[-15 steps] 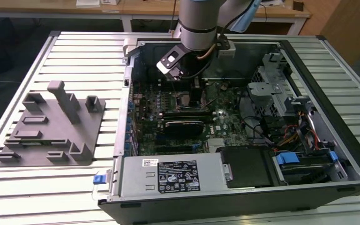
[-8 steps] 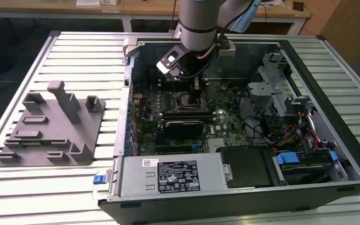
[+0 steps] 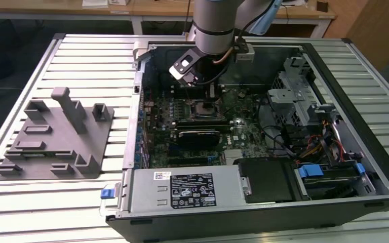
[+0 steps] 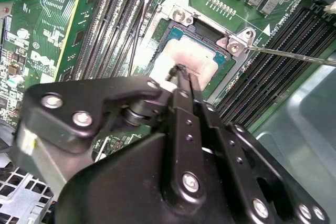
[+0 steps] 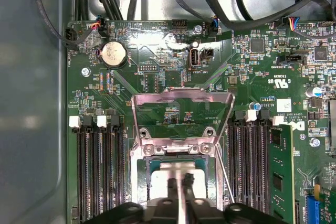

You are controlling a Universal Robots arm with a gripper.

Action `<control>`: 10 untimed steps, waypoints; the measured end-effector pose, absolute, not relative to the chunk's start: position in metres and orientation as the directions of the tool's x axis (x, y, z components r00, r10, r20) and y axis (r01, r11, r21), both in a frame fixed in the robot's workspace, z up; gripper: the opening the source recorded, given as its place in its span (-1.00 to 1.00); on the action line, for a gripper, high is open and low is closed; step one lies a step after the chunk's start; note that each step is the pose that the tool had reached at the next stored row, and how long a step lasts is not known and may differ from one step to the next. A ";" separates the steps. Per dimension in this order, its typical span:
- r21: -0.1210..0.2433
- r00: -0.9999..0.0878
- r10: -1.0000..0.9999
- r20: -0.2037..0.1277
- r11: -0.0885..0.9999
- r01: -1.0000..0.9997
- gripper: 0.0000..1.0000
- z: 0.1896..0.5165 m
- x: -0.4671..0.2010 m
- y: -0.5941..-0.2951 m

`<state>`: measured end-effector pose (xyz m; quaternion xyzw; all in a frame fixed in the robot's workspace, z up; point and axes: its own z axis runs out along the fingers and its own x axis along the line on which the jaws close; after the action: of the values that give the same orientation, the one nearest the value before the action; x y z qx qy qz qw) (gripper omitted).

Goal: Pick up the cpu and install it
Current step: 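Place the cpu into insertion slot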

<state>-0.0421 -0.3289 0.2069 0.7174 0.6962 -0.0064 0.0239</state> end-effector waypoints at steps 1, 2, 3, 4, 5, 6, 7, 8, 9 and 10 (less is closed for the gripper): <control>0.025 0.030 0.999 -0.042 -0.029 0.999 -0.76 0.207 -0.042 -0.329; 0.025 0.031 0.999 -0.042 -0.029 0.999 -0.76 0.207 -0.042 -0.329; 0.025 0.031 0.999 -0.042 -0.029 0.999 -0.76 0.207 -0.042 -0.329; 0.025 0.031 0.999 -0.042 -0.029 0.999 -0.79 0.207 -0.042 -0.329; 0.025 0.031 0.999 -0.042 -0.029 0.999 -0.79 0.207 -0.042 -0.329; 0.025 0.030 0.999 -0.042 -0.029 0.999 -0.79 0.207 -0.042 -0.329; 0.025 0.027 0.999 -0.043 -0.026 0.999 -0.79 0.207 -0.042 -0.329; 0.025 0.016 0.999 -0.043 -0.015 1.000 -0.79 0.207 -0.042 -0.329; 0.025 0.006 0.999 -0.043 -0.005 1.000 -0.79 0.207 -0.042 -0.329; 0.025 0.000 0.999 -0.042 0.001 1.000 -0.79 0.207 -0.042 -0.329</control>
<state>-0.0421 -0.3289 0.2070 0.7068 0.7069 -0.0060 0.0239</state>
